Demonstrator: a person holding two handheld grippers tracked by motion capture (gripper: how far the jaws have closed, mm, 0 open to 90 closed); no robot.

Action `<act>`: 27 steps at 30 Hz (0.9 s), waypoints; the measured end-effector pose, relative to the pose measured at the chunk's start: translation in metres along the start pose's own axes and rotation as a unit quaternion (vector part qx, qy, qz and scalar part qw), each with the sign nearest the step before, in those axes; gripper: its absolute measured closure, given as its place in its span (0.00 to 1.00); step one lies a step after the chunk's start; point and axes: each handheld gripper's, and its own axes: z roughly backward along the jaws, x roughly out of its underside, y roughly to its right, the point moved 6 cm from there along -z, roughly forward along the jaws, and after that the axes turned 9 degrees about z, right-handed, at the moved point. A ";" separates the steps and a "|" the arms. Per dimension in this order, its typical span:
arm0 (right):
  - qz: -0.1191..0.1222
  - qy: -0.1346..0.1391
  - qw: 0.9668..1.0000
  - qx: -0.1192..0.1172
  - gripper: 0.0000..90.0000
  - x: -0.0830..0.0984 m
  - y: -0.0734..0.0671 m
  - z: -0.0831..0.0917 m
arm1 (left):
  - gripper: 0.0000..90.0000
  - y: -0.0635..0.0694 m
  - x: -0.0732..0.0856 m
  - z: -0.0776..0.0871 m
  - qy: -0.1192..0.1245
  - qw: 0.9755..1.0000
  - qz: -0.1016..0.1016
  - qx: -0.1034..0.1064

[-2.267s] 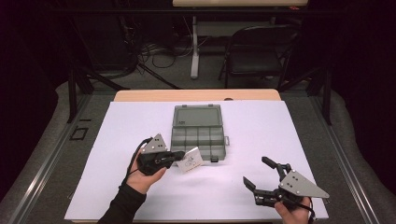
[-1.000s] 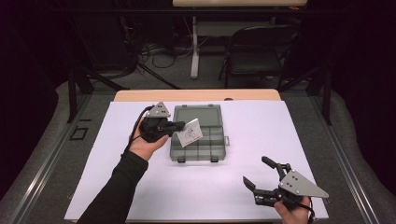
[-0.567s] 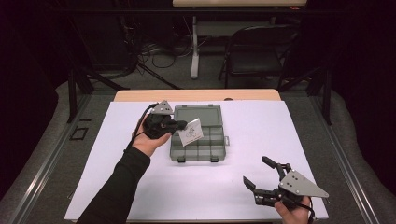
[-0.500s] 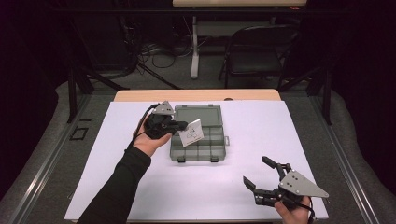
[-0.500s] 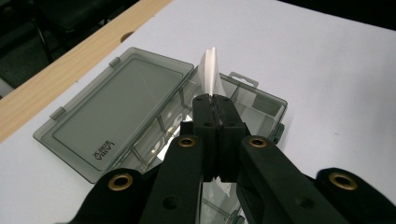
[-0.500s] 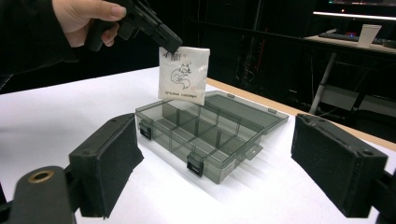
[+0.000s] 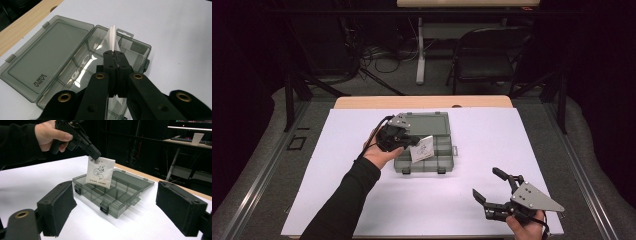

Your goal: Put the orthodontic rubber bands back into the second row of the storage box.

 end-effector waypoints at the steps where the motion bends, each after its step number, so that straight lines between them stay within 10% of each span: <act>1: 0.000 0.000 1.000 0.000 0.16 0.000 0.000 0.000 | 0.99 0.000 0.000 -0.001 -0.003 1.000 0.000 0.000; 27: -0.002 0.003 1.000 0.000 0.16 0.000 0.000 -0.001 | 0.99 0.005 0.019 -0.026 -0.037 0.999 0.003 0.015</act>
